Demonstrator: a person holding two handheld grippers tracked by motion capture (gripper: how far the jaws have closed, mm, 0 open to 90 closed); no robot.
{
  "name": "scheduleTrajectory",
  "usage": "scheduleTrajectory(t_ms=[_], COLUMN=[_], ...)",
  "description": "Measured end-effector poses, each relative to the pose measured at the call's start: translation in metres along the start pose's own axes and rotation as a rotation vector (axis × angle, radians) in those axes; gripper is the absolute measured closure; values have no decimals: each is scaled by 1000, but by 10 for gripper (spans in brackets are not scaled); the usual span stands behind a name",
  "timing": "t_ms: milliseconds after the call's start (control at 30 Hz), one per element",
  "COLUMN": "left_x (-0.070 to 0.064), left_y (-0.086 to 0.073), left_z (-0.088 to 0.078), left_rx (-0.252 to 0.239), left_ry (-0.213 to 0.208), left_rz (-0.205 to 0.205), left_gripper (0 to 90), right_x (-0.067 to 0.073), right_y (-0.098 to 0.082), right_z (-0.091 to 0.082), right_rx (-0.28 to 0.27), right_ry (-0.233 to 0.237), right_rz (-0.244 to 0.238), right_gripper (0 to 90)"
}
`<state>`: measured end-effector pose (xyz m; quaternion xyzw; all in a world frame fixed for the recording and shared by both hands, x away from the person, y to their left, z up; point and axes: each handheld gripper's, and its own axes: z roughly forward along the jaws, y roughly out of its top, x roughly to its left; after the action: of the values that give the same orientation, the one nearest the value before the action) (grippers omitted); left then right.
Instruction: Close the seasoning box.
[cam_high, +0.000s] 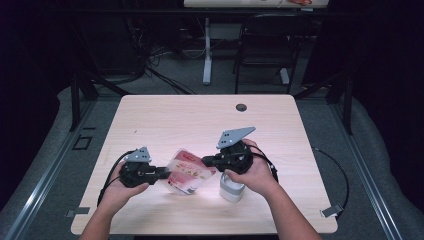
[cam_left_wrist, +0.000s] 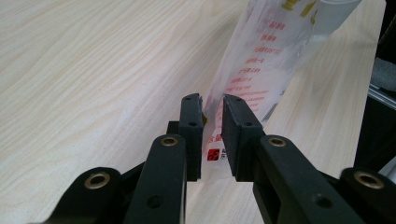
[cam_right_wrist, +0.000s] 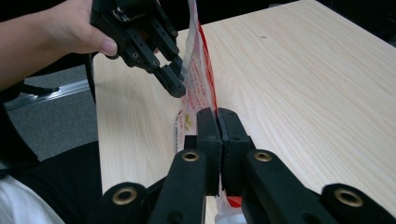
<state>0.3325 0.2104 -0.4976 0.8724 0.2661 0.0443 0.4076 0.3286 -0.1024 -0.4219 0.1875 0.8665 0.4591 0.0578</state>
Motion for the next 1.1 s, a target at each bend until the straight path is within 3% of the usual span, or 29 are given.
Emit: scheduleTrajectory(t_ms=[300, 567, 867, 1100], left_x=[1, 4, 1, 1], left_y=[-4, -10, -7, -7], left_z=[-1, -5, -22, -26], left_rx=[-1, 3, -65, -74], left_ry=[0, -29, -20, -21], left_rz=[-6, -23, -12, -21], left_gripper=[776, 733, 628, 574], right_x=[3, 9, 17, 18], right_y=[2, 11, 23, 25], right_z=[3, 11, 25, 30], right_rx=[-13, -21, -19, -26], right_ry=[3, 18, 33, 37], right_rz=[6, 0, -23, -16], right_gripper=[860, 847, 829, 773])
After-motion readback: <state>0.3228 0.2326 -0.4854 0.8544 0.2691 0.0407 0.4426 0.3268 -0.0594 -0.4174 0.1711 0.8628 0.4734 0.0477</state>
